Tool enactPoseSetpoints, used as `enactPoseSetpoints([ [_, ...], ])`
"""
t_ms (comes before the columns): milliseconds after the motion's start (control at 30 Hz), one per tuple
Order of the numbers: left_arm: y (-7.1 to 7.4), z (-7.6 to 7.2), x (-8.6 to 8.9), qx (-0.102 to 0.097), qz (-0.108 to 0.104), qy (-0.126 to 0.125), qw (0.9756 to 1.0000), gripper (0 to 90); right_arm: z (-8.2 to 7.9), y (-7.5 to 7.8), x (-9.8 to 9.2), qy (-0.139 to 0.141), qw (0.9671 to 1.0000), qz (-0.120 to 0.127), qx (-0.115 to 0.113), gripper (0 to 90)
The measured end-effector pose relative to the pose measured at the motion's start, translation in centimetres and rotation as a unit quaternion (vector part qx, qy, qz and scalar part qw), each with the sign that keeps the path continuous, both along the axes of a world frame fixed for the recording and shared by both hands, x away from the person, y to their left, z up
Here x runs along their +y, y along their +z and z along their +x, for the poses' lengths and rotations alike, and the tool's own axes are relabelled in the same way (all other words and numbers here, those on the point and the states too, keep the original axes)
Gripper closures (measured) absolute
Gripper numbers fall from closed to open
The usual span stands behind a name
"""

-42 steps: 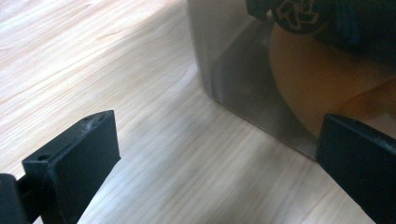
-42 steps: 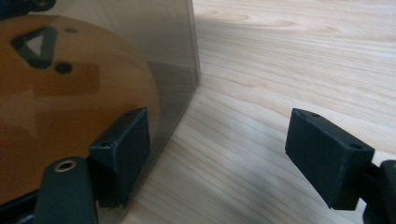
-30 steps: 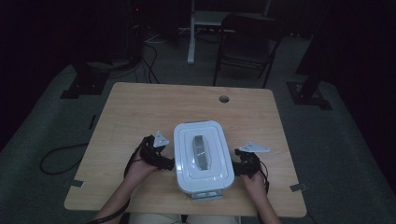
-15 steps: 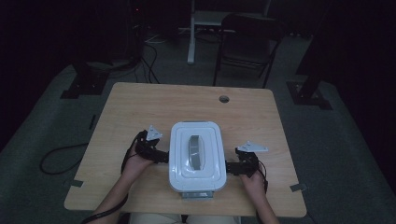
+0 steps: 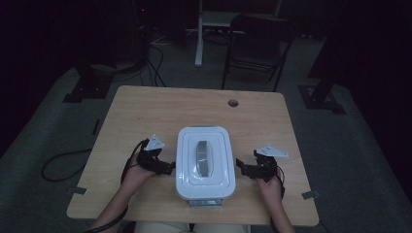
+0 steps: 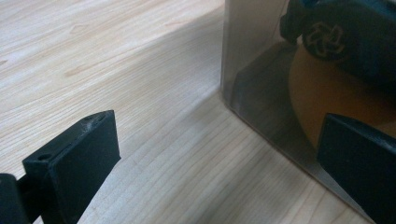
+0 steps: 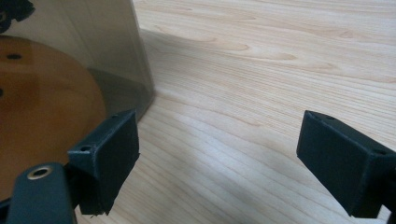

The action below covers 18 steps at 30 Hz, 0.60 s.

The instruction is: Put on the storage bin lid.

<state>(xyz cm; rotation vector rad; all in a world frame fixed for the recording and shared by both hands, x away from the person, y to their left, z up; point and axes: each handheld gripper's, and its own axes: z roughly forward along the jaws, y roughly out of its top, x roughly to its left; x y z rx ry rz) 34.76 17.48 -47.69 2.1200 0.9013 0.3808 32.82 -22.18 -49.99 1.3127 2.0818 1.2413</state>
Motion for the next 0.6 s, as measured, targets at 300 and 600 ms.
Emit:
enactPoseSetpoints([
  [300,0.0,-0.6,1.3,-0.008,-0.009,0.009,0.9999,0.4,-0.6,0.2,-1.1,-0.013,0.9998,-0.002,-0.015,12.7],
  [600,-0.7,-1.1,3.6,-0.007,-0.003,0.058,0.9983,0.4,-1.3,0.0,-2.0,-0.035,0.9983,-0.037,-0.027,12.7],
])
